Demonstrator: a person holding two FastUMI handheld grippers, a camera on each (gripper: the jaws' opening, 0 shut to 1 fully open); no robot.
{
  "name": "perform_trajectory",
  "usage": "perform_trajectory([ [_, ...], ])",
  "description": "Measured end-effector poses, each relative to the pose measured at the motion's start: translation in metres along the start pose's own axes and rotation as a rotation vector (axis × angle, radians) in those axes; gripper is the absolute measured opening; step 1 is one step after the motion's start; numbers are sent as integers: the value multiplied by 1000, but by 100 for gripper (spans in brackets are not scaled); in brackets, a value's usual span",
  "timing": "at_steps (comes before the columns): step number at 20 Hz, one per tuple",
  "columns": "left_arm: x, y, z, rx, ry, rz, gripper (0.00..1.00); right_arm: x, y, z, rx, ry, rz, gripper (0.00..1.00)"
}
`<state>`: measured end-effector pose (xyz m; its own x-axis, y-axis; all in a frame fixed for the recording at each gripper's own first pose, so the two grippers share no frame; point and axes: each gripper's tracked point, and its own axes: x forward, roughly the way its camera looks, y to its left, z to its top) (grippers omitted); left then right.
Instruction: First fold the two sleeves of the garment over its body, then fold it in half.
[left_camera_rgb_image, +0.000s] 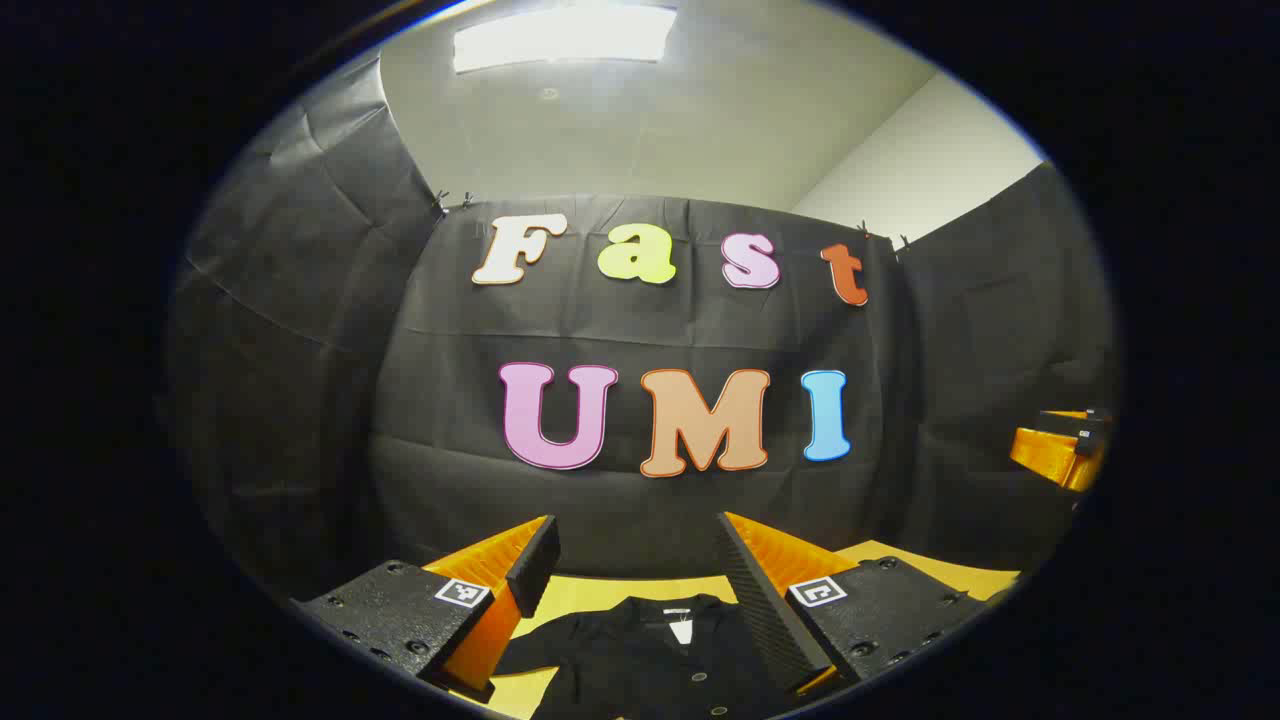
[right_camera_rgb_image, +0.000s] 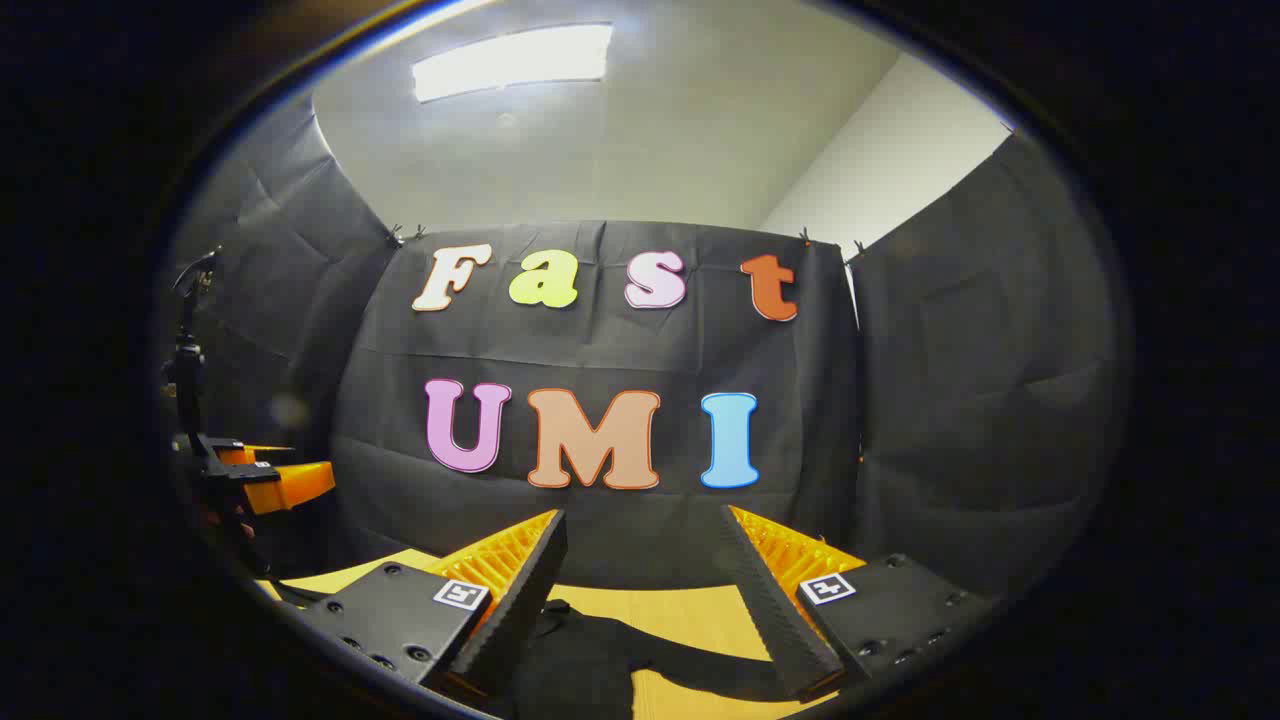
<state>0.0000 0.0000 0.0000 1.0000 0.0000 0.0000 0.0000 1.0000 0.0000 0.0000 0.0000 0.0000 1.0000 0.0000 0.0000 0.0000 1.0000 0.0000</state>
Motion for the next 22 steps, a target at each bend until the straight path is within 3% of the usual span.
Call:
perform_trajectory([
  [11,-4,-10,3,-15,-16,1,92,-11,4,18,-5,-25,5,99],
  [22,-24,28,9,11,-37,123,92,10,21,23,-1,-39,58,99],
])
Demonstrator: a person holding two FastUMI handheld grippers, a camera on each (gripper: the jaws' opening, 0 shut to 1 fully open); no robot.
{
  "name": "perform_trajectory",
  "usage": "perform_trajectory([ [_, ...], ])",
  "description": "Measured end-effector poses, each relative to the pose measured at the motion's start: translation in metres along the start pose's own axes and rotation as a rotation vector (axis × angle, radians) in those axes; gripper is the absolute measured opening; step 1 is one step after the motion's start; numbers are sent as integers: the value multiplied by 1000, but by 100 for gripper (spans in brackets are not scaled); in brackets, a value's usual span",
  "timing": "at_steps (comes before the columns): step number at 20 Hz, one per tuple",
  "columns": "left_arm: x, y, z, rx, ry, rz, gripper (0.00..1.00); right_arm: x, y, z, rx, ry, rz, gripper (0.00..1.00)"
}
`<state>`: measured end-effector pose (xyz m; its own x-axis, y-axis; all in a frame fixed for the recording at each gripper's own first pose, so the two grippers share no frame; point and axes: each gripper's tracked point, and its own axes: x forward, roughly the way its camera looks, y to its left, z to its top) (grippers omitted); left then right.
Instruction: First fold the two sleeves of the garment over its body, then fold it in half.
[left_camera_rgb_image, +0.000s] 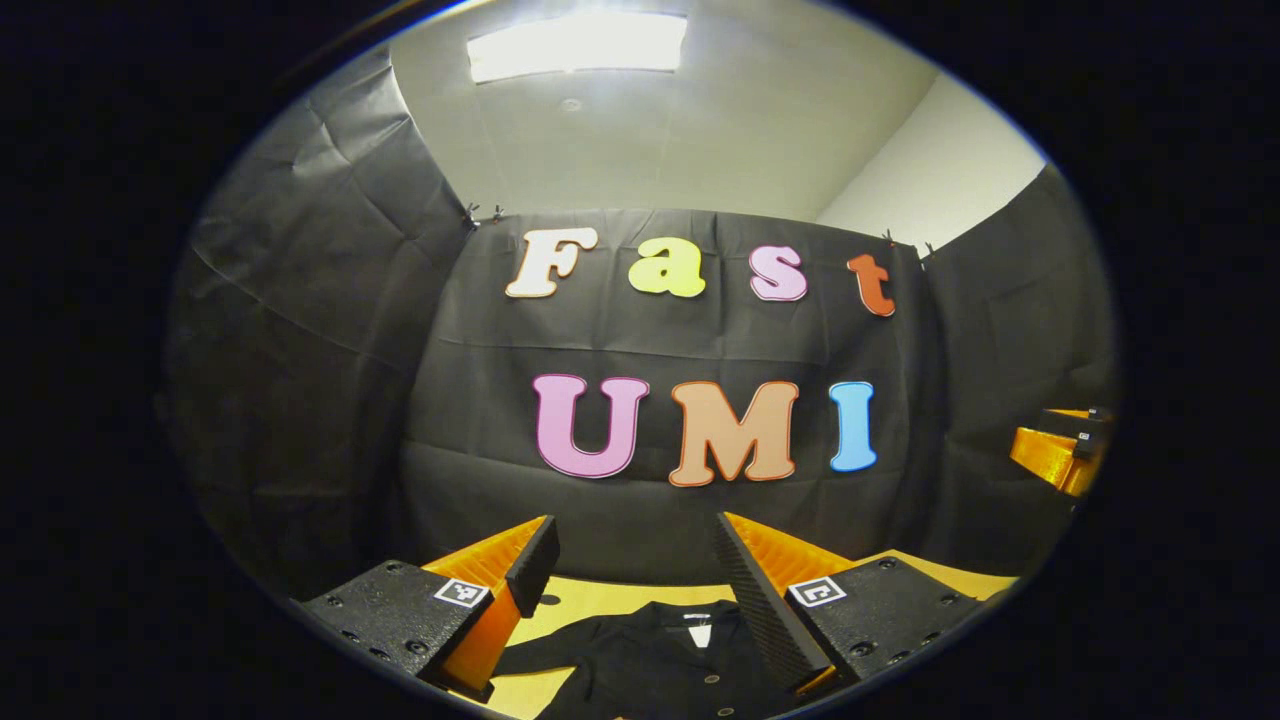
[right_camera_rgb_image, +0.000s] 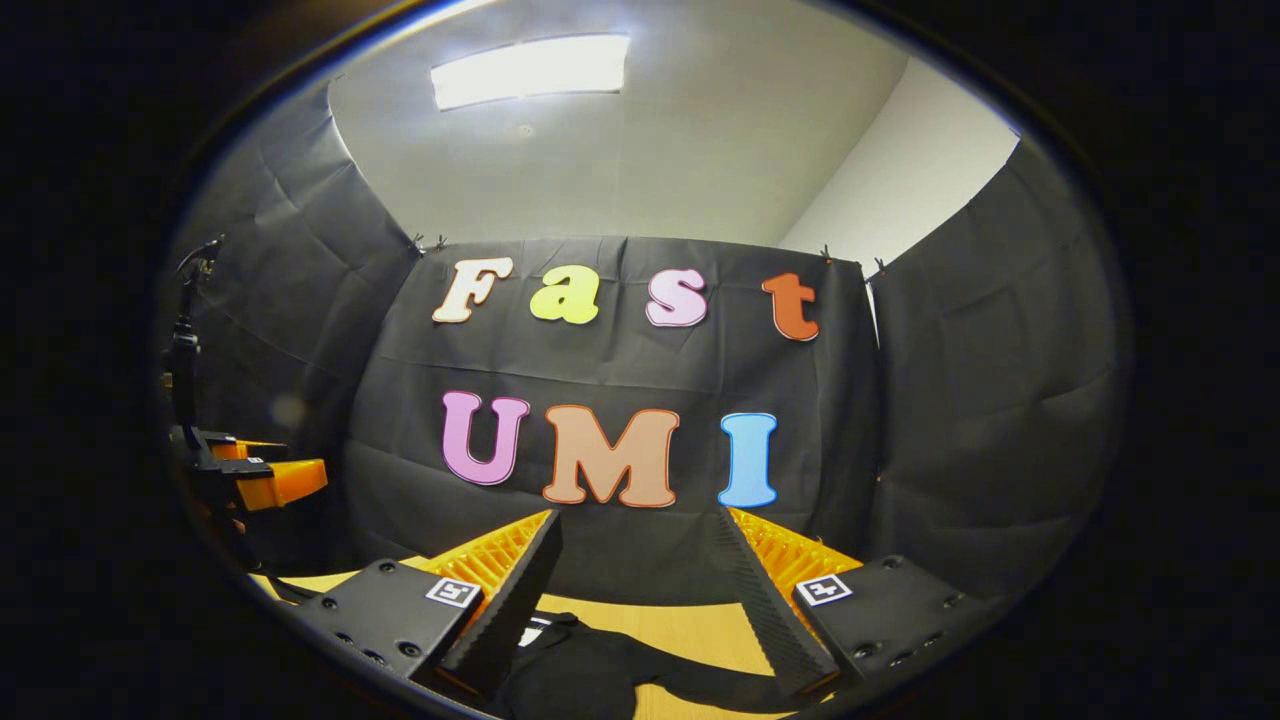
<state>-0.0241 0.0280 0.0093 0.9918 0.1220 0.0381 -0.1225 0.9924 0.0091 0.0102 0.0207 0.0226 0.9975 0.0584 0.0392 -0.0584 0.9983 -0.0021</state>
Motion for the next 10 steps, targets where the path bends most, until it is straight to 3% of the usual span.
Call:
perform_trajectory([
  [10,4,12,-2,-8,4,34,92,5,10,7,14,-11,31,98],
])
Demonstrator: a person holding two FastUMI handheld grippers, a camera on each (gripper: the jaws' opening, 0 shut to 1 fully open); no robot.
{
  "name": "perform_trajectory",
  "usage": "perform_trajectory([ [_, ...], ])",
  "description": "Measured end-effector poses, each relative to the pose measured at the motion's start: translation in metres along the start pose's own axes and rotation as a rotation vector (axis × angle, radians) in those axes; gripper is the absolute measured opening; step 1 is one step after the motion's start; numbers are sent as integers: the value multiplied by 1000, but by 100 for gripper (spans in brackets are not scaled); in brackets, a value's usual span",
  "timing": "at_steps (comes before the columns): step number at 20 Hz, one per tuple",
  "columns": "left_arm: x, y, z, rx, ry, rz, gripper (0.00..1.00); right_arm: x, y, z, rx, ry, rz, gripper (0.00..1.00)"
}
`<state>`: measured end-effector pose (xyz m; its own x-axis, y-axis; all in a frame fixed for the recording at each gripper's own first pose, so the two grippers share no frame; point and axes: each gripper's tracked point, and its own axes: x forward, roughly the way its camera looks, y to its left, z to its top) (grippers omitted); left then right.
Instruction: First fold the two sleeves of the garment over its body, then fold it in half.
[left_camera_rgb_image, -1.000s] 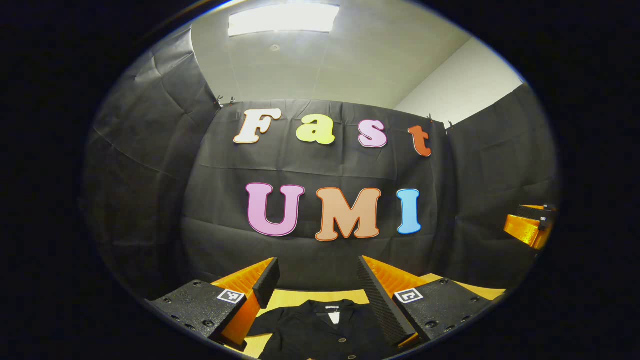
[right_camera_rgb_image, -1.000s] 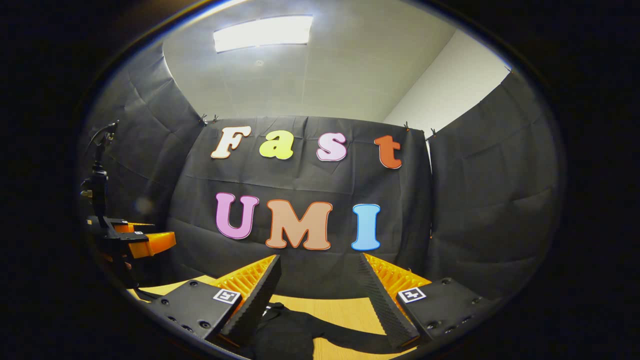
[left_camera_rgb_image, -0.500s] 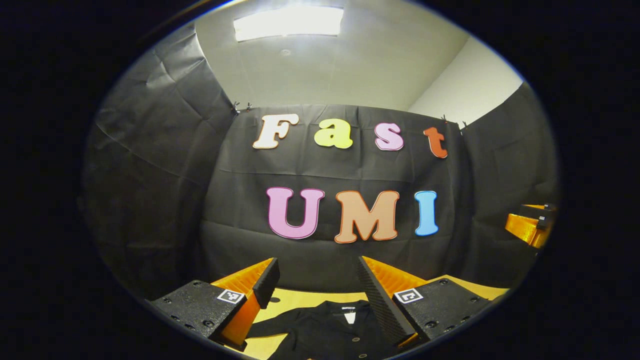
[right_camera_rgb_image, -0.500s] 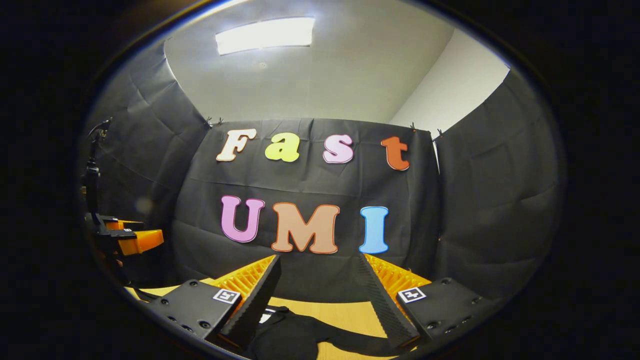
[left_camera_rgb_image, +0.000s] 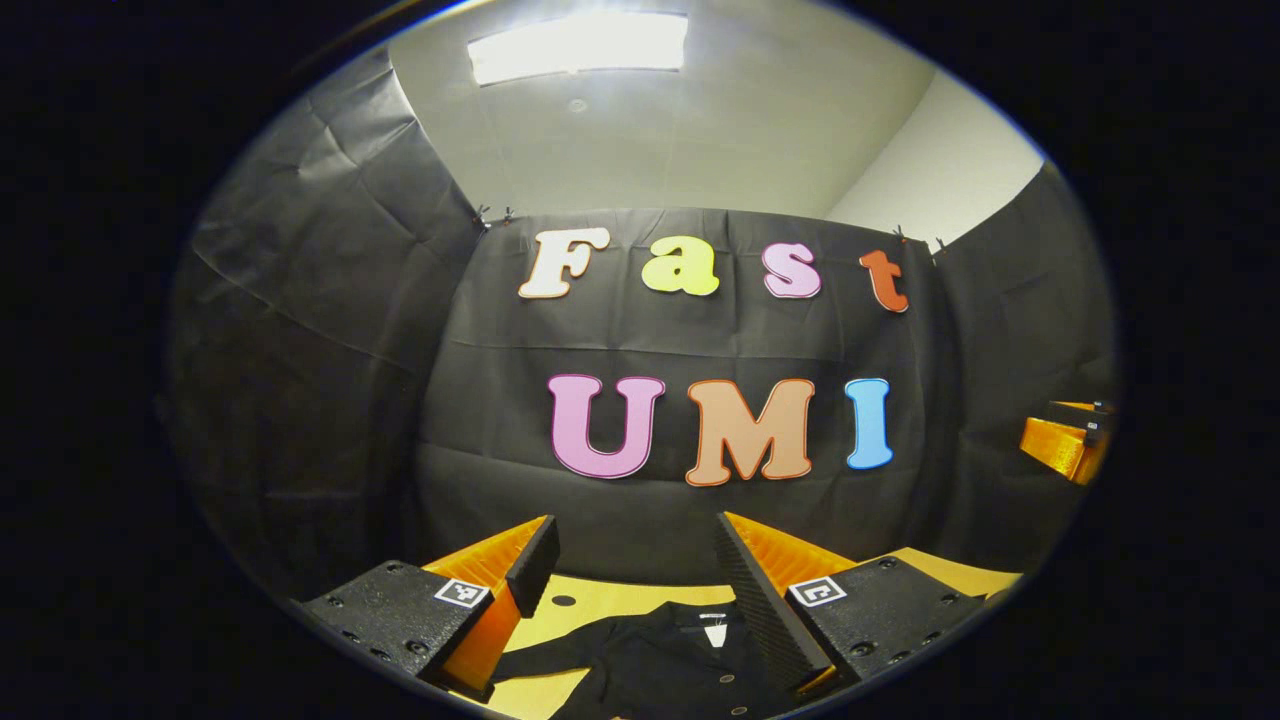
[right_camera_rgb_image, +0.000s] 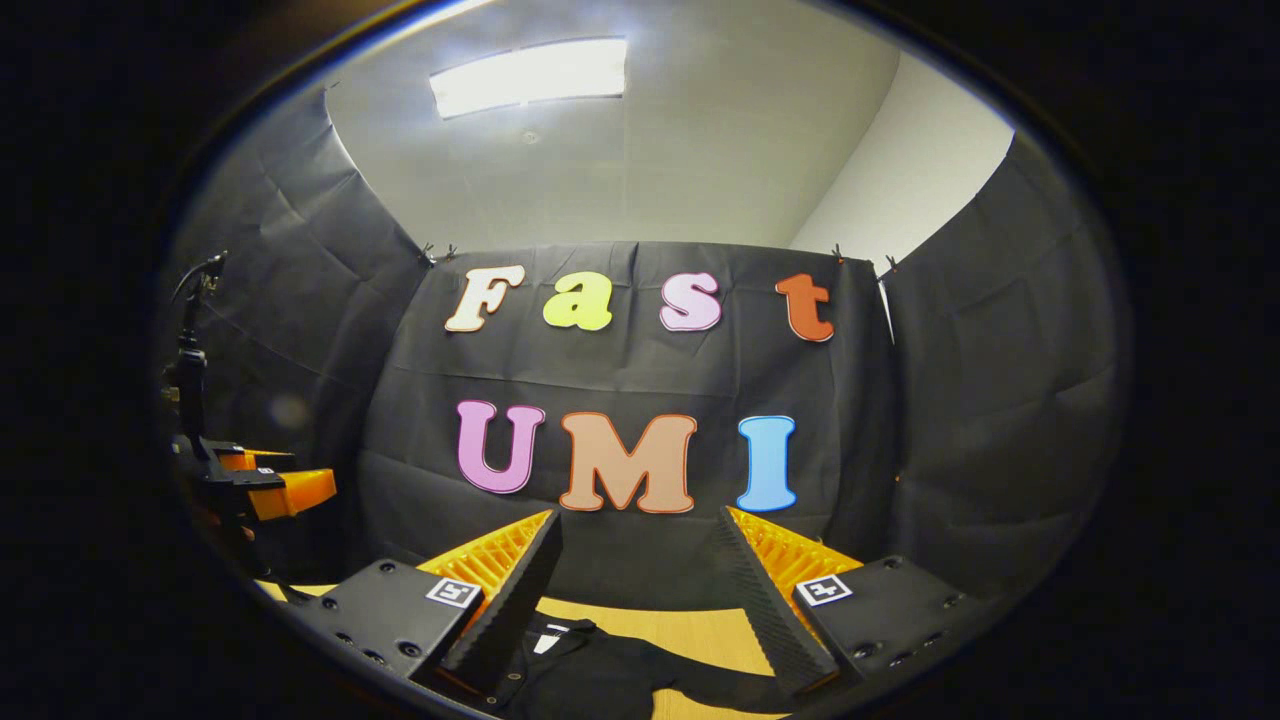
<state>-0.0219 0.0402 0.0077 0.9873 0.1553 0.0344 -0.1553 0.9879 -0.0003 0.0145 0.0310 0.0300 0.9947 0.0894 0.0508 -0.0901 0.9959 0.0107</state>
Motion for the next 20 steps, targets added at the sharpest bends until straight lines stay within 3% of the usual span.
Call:
perform_trajectory([
  [11,-7,22,4,35,-2,23,92,7,20,-20,39,49,20,98],
  [20,-5,39,-1,39,-4,-6,92,18,27,-31,41,78,-13,98],
])
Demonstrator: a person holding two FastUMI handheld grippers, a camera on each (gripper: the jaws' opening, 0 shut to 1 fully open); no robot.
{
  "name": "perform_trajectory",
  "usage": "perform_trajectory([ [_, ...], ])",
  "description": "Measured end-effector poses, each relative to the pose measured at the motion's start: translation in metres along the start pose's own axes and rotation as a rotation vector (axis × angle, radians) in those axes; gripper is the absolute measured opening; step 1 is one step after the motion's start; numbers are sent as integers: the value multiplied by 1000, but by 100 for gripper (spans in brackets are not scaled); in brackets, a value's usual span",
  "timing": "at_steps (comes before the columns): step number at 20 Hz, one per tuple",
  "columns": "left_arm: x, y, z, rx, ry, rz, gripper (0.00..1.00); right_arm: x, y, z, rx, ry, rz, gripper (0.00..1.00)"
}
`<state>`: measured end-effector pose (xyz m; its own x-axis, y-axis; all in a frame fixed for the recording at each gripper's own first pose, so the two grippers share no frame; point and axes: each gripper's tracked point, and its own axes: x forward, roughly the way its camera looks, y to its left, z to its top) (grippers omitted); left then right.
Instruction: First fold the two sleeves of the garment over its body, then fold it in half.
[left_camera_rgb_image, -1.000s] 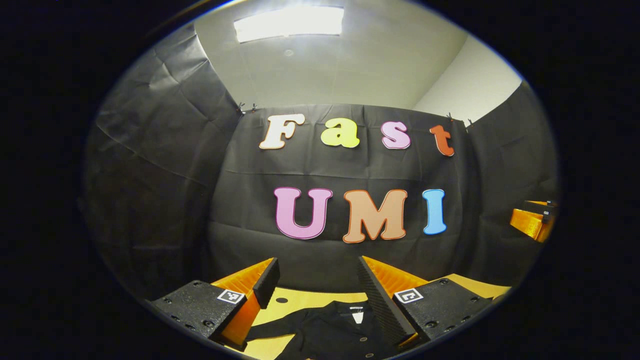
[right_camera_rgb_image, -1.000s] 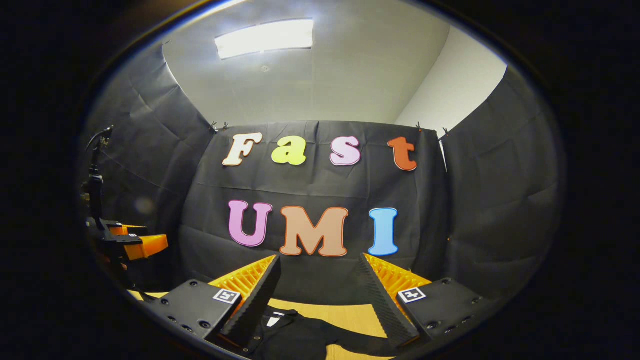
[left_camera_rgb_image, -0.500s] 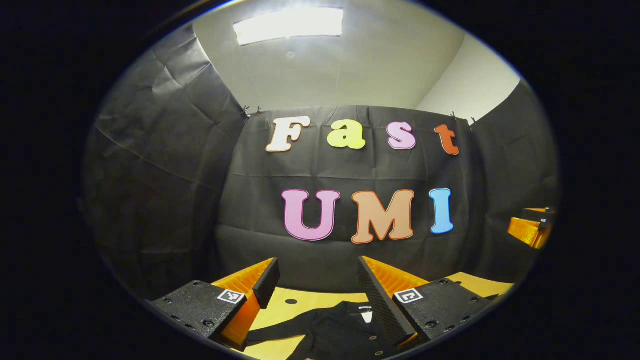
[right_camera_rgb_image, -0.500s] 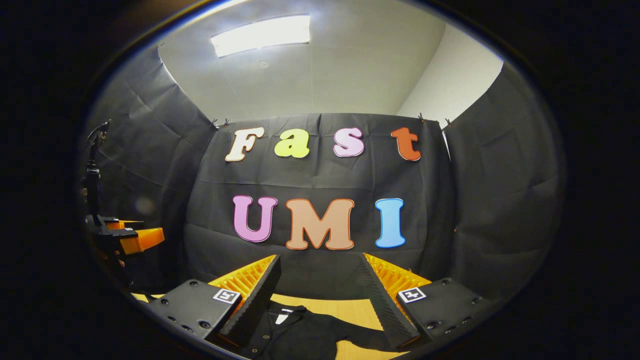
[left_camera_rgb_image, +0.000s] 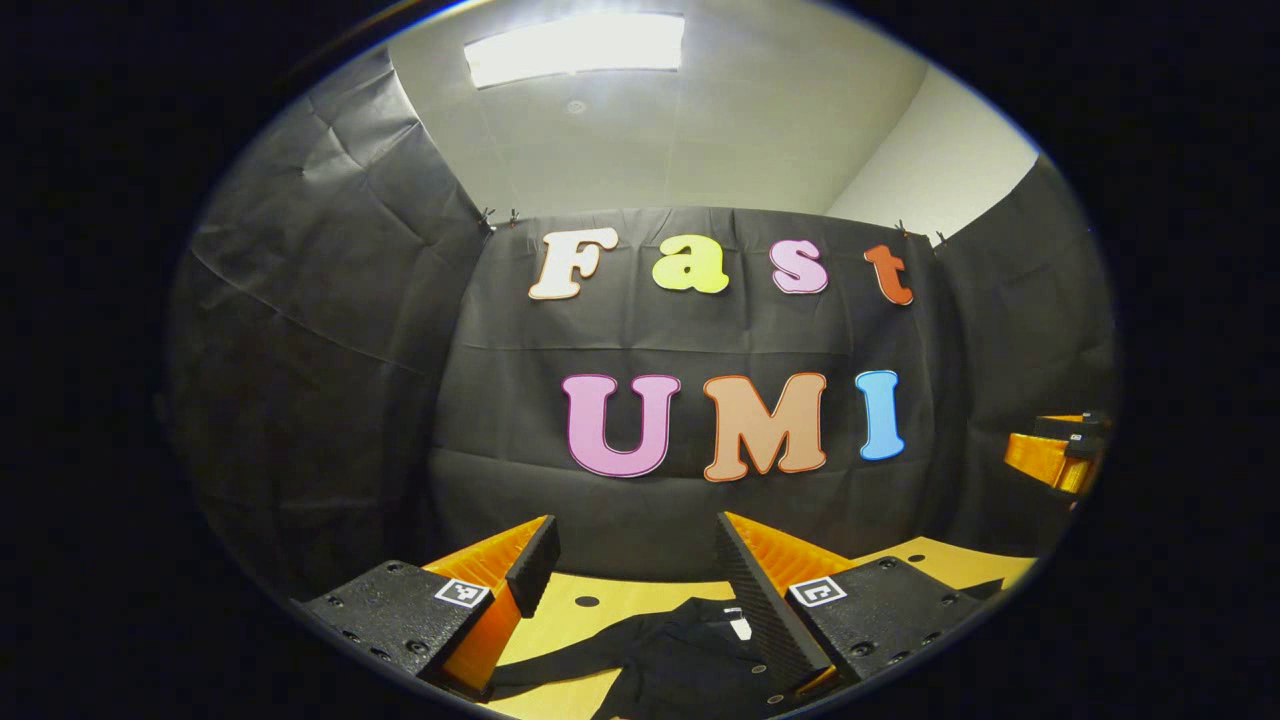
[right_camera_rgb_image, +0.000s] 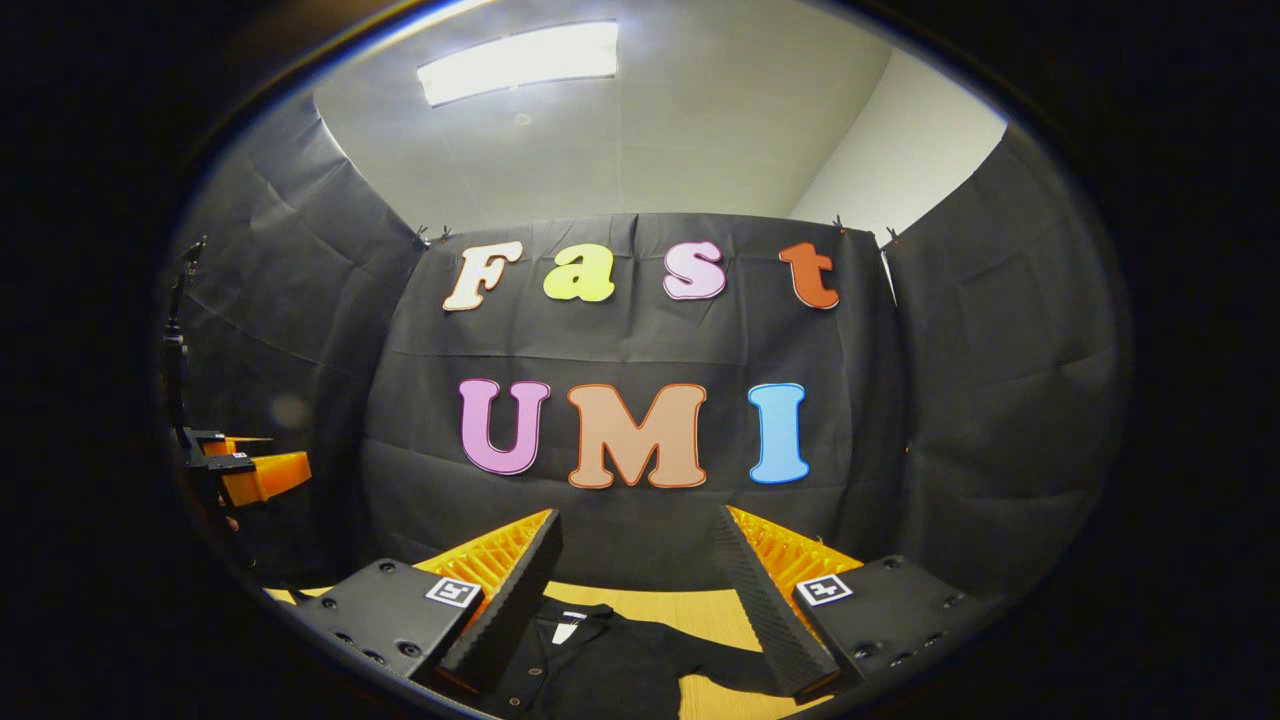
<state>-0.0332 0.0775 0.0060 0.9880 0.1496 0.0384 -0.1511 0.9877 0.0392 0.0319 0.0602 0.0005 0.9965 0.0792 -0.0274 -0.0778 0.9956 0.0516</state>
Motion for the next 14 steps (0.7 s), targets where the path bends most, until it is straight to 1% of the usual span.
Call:
perform_trajectory([
  [2,3,6,-2,-7,-4,-11,92,6,-3,-3,-1,8,-25,99],
  [4,4,9,-12,-11,11,-30,92,11,-13,-8,-21,24,-65,98],
  [7,10,13,-26,-35,47,-38,92,19,-45,-17,-56,45,-122,98],
  [8,12,14,-28,-43,53,-32,92,22,-59,-20,-70,48,-142,98],
  [10,19,9,-20,-49,22,-33,92,34,-100,-38,-96,82,-197,98],
  [12,30,6,-14,-46,4,-11,92,45,-141,-67,-87,160,-242,98],
  [14,41,-7,-7,-54,-20,-14,93,51,-179,-97,-81,219,-279,98],
])
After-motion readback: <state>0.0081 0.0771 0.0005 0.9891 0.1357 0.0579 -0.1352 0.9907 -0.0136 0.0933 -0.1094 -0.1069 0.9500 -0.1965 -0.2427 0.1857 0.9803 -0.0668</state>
